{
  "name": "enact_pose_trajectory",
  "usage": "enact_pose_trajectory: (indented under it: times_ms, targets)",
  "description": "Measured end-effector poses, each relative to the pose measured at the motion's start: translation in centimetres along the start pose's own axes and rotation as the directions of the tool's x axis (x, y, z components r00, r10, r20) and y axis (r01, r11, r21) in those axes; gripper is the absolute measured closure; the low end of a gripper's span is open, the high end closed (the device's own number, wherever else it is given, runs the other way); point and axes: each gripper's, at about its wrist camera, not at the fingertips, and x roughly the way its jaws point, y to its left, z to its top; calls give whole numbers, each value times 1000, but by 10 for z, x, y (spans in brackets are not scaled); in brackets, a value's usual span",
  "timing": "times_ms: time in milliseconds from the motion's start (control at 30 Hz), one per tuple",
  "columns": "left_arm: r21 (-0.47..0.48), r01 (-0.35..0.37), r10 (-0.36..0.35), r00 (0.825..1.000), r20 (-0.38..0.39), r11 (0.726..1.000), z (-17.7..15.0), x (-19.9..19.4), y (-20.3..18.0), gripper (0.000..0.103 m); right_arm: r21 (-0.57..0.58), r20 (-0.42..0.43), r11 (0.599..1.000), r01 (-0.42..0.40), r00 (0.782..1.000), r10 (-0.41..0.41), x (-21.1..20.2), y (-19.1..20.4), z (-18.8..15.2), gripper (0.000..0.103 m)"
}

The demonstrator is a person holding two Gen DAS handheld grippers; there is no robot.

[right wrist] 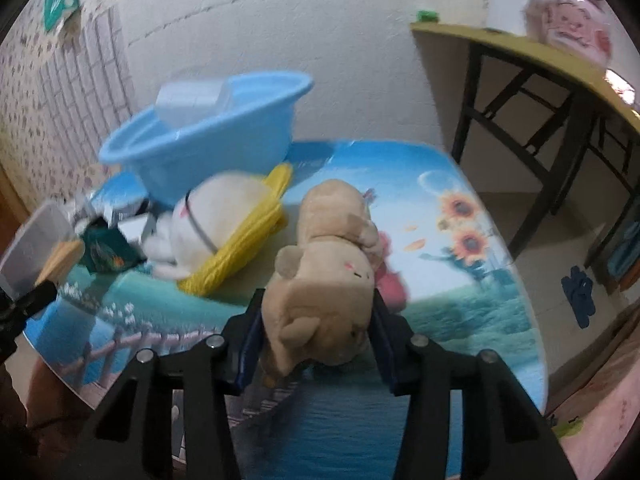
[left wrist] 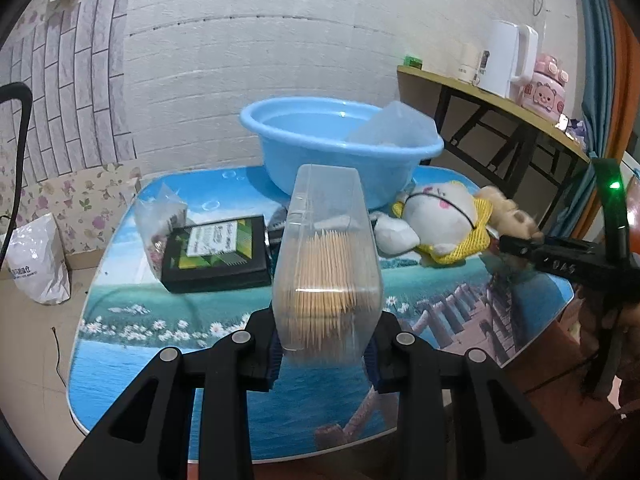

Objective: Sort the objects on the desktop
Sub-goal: 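Lift the toothpick container with the left gripper while the right gripper lifts the plush bear, then carry the toothpick container and plush bear into the blue basin and release both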

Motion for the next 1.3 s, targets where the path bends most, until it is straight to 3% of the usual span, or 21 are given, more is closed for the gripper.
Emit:
enact_pose_trajectory:
  times_ms: [100,267,433,600,1300]
  targets:
    - [-2,4,-4,1000,21,1000,7,-8,1,72,47,46,999,21,999,-23,-15,-11,12,56]
    - [14,5,-6,999,54,1000,26,-15,-3,72,34,107,994,-102,989,98,-36,-4,33,56]
    - [36,12,-15,996,84,999,52,-10,-11,72,-81,96,969,-235,965,242,-43,34,48,56]
    - [41,-10,6,996,91,999,78,6,-14,72,-123,58,947,-297,950,306,-30,60,61,56]
    - [58,-30,29,999,22,998,127,84,-6,72,-176,66,949,-260,959,275,23,78,109,56]
